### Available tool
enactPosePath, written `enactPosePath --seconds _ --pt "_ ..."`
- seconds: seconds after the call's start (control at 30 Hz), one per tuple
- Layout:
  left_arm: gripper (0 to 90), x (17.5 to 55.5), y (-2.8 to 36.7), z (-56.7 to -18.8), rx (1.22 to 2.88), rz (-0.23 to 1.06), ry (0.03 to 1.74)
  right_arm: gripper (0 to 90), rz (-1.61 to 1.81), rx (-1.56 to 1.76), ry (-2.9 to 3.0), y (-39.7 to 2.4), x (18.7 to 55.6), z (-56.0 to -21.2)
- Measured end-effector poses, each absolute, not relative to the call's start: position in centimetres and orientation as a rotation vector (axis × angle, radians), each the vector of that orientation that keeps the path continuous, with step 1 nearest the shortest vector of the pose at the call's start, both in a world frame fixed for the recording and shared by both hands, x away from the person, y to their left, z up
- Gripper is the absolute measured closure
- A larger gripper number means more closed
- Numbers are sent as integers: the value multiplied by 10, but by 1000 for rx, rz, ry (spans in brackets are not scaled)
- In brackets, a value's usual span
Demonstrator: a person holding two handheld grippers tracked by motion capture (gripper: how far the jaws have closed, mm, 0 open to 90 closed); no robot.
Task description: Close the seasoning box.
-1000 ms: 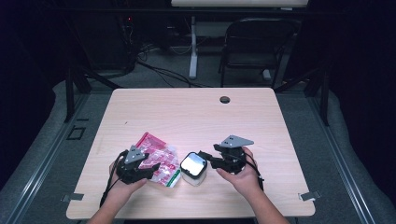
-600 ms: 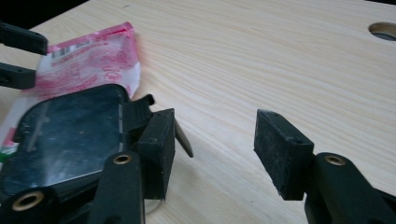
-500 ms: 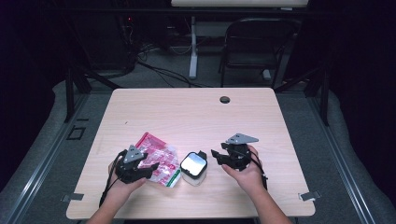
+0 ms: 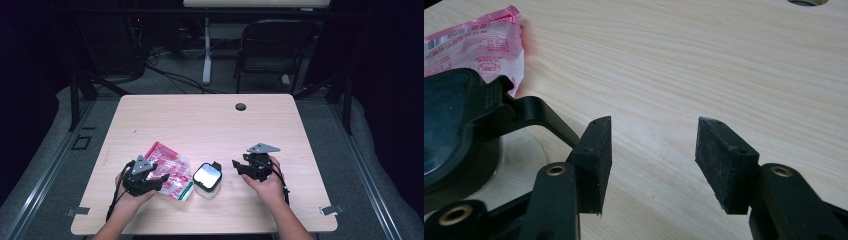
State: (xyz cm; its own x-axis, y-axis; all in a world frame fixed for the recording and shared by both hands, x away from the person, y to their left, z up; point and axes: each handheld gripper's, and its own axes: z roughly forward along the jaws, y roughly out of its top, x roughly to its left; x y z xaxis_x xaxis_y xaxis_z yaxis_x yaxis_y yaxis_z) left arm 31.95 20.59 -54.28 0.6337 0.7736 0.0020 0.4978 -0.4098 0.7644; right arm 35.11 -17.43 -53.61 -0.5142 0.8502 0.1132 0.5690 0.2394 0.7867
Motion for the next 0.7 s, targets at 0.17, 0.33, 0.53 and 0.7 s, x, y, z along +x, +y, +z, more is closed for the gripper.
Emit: enactPosePath --seconds 0.17,0.33,0.53,0.7 --pt "397 320 207 -544 2087 461 997 487 1147 1325 2171 -176 353 -538" --pt "397 321 208 -545 2090 463 1005 488 1141 1332 2175 -177 354 -539" --pt "397 322 210 -545 2088 463 1010 488 1139 1336 2172 -177 354 -541" --pt "397 322 210 -545 2086 468 1015 488 1130 1324 2180 -175 354 -542"
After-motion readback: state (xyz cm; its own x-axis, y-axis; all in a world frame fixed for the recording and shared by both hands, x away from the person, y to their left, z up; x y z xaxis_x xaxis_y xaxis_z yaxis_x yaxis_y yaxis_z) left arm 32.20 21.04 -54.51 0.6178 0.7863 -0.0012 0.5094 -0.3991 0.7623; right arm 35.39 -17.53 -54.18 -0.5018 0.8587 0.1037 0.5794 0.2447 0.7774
